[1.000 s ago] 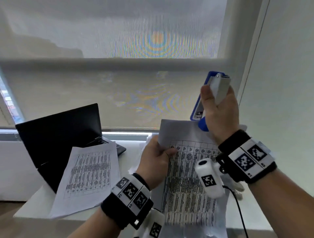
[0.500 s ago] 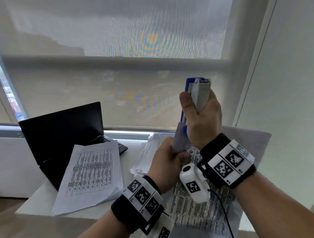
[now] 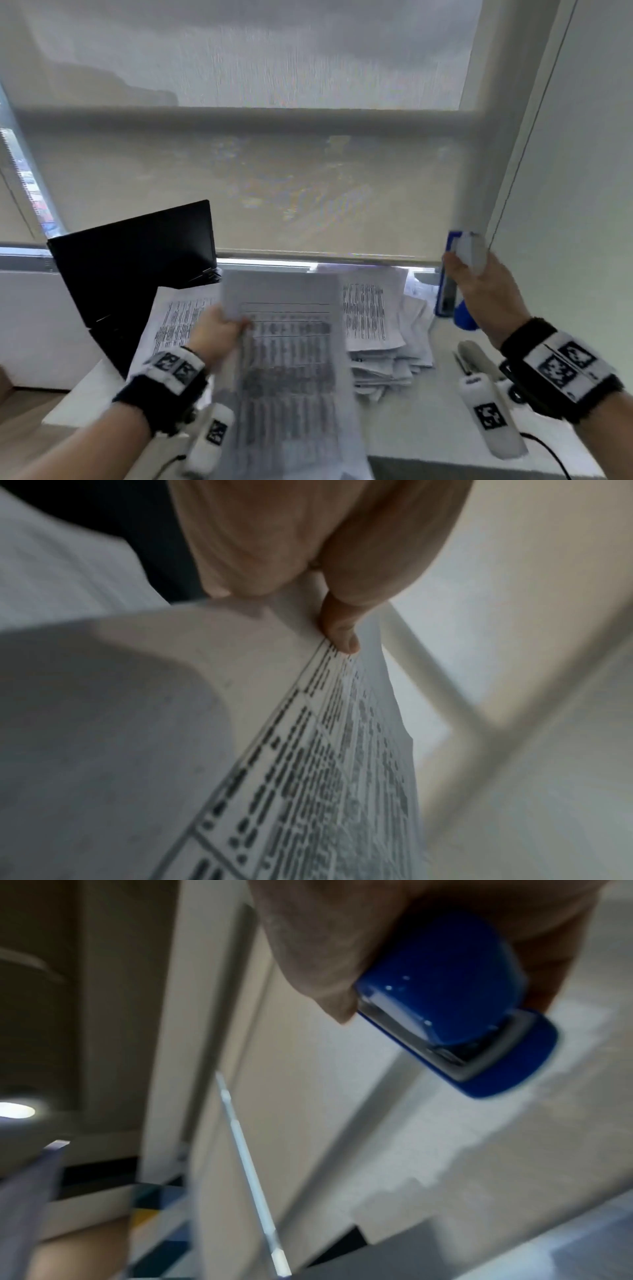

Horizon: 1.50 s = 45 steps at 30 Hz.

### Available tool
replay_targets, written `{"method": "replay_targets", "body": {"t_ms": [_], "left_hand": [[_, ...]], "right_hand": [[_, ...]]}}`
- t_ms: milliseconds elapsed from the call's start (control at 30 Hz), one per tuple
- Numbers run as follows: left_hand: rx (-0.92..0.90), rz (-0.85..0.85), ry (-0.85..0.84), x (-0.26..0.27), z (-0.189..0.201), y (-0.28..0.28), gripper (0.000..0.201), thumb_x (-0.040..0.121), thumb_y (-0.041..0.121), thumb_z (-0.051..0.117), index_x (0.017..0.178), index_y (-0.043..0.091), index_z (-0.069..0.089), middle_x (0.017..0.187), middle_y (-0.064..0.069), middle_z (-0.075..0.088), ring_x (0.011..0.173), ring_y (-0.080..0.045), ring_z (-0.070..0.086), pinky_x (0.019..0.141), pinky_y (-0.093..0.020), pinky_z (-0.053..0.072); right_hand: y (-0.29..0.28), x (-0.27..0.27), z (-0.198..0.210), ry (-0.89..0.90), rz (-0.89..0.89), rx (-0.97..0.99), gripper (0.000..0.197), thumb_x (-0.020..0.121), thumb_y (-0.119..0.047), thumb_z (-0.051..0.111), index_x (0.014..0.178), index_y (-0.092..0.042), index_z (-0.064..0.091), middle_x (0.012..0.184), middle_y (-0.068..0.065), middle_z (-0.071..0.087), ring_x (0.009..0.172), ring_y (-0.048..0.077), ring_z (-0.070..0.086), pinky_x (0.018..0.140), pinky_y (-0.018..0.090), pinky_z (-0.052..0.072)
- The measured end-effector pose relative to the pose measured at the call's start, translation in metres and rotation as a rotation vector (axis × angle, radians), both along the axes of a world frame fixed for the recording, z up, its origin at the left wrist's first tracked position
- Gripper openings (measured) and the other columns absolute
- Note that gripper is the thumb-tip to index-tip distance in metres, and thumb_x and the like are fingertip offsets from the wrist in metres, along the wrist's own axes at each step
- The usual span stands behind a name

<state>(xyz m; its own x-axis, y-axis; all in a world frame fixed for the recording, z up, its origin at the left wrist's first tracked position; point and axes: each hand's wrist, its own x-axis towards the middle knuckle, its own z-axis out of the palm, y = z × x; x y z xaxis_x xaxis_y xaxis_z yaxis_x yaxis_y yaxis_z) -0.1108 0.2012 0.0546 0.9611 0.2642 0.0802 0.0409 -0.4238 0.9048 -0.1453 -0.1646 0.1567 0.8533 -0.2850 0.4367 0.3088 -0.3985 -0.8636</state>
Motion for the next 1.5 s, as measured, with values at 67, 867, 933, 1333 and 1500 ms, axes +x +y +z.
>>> {"method": "replay_targets", "body": {"t_ms": [67,867,933,1333,1500], "left_hand": [[0.172,0.072,0.034,0.015,0.001,0.048,0.021,0.078,0.015,0.076,0.093,0.003,0.069,0.091,-0.019,0.071,0.092,-0.034,0.068,0.083,-0.041,0.052],[1.083,-0.754,0.202,0.08,-0.046,-0.12,0.052,0.091,0.058,0.053,0.137,0.039,0.043,0.146,0.015,0.041,0.132,-0.016,0.04,0.109,-0.037,0.033],[1.104,-0.775,0.192,0.081,-0.047,-0.122,0.043,0.093,0.055,0.051,0.133,0.039,0.048,0.143,0.014,0.045,0.127,-0.018,0.044,0.106,-0.035,0.036],[1.121,-0.968,0.432,0.016,-0.052,-0.064,0.125,0.071,0.06,0.074,0.144,0.048,-0.027,0.153,0.015,-0.033,0.141,-0.019,-0.031,0.114,-0.056,-0.017],[1.162,-0.873,0.621,-0.001,-0.052,-0.039,0.128,0.075,0.043,0.075,0.136,0.051,-0.038,0.149,0.009,-0.043,0.14,-0.023,-0.035,0.113,-0.063,-0.014]], "right_hand": [[-0.024,0.007,-0.025,0.223,-0.018,-0.127,0.027,0.091,-0.027,0.06,0.089,0.0,0.059,0.072,0.011,0.057,0.059,0.023,0.047,0.055,0.03,0.036],[-0.102,0.163,-0.119,0.96,-0.153,-0.433,0.035,0.099,-0.014,0.039,0.13,-0.004,0.05,0.139,0.014,0.05,0.117,0.021,0.053,0.09,0.025,0.041],[-0.1,0.176,-0.125,0.923,-0.162,-0.478,0.037,0.098,-0.015,0.042,0.133,-0.003,0.048,0.139,0.014,0.05,0.125,0.025,0.05,0.089,0.021,0.042],[-0.097,0.193,-0.166,0.917,-0.208,-0.531,0.03,0.093,-0.024,0.054,0.106,0.001,0.062,0.104,0.02,0.066,0.089,0.031,0.06,0.074,0.029,0.044],[-0.087,0.168,-0.148,0.896,-0.22,-0.449,0.035,0.089,-0.014,0.056,0.057,0.0,0.055,0.062,0.015,0.055,0.064,0.028,0.052,0.067,0.027,0.036]]}}
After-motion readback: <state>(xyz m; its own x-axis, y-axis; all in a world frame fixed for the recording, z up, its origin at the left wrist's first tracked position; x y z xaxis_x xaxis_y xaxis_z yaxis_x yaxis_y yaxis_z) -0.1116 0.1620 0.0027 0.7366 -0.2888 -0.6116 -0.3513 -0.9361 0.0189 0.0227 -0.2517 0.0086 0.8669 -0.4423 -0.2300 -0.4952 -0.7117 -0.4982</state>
